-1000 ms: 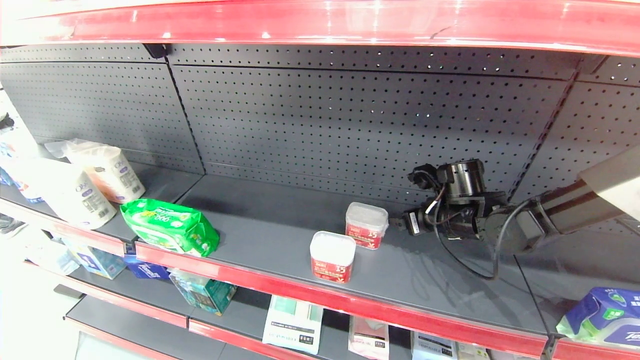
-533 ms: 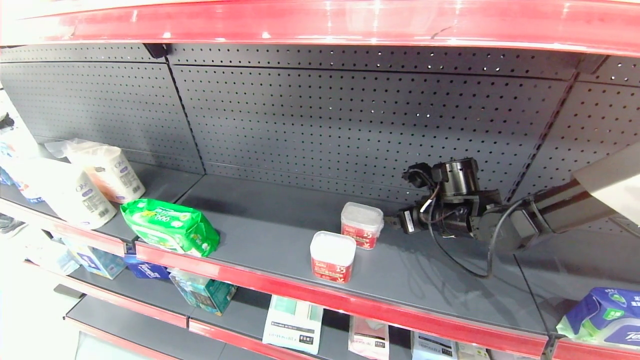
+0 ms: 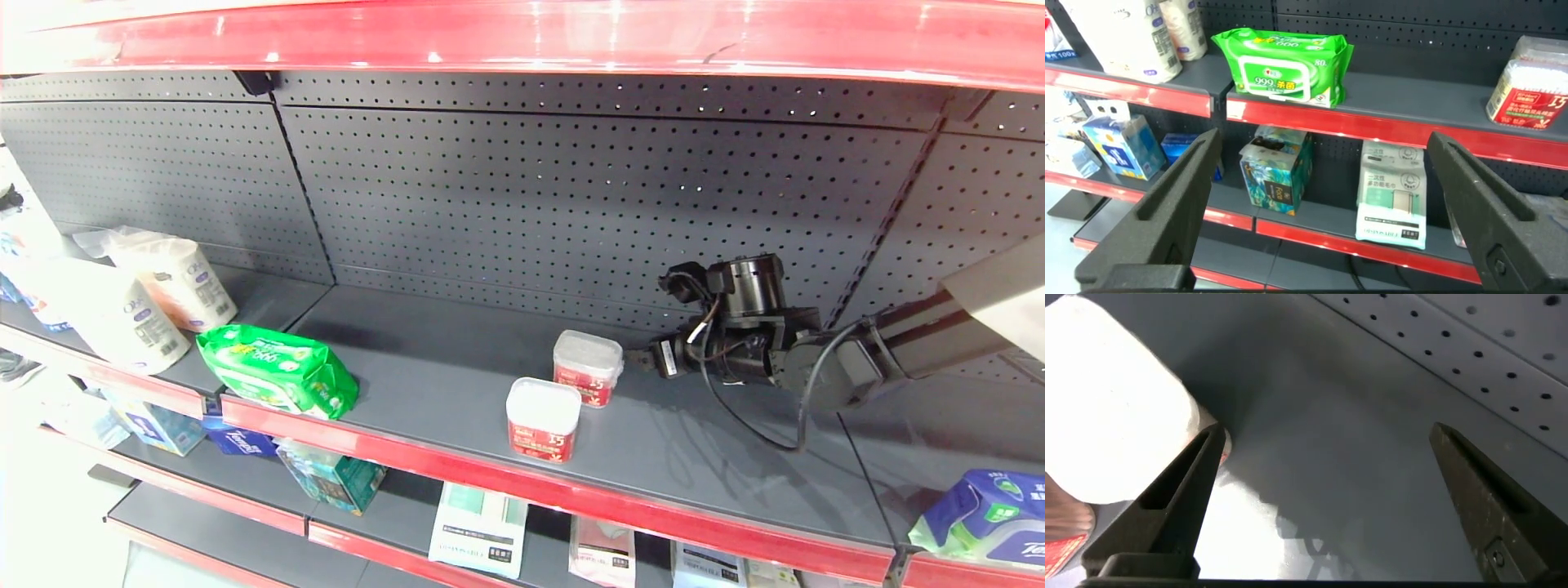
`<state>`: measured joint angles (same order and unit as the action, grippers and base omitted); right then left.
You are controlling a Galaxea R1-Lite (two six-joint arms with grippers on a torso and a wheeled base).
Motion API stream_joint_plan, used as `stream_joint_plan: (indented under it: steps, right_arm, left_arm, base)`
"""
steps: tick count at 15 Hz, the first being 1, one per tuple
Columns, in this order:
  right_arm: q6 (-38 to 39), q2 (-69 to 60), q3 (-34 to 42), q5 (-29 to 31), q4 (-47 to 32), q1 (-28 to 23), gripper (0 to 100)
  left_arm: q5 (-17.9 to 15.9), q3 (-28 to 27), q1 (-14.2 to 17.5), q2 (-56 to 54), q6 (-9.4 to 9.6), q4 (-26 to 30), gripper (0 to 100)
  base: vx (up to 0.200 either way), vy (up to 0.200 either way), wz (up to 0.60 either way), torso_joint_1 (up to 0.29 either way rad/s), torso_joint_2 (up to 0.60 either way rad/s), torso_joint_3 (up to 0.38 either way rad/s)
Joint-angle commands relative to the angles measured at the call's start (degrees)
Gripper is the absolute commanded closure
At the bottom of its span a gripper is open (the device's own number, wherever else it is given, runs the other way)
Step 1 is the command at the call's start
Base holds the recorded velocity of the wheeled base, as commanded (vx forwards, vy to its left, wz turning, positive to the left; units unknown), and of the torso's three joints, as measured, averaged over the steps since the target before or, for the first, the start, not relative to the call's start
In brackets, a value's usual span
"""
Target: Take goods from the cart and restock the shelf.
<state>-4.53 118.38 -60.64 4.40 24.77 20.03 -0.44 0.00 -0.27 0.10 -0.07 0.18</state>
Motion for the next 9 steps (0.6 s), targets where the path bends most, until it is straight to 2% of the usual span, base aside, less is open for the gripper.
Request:
stream_joint_plan:
  steps: [1, 4, 9]
  right_arm:
    - [0.40, -4.74, 2.54, -0.01, -0.25, -1.04, 0]
    - [0.40, -10.89, 6.58, -0.01, -0.34, -2.63, 0]
    - [0.23, -34.36, 25.13, -0.18, -0.34, -3.95, 0]
  left_arm:
    - [0.00, 0.00, 0.00, 0.08, -0.01, -0.01, 0]
    - [-0.09, 0.00, 0.00, 0.08, -0.01, -0.01, 0]
    - [0.00, 0.00, 0.00, 0.08, -0.01, -0.01, 0]
  base:
    - [0.000, 0.000, 0.00, 0.000, 0.00, 0.000]
    - [0.000, 0.000, 0.00, 0.000, 0.00, 0.000]
    - [0.000, 0.000, 0.00, 0.000, 0.00, 0.000]
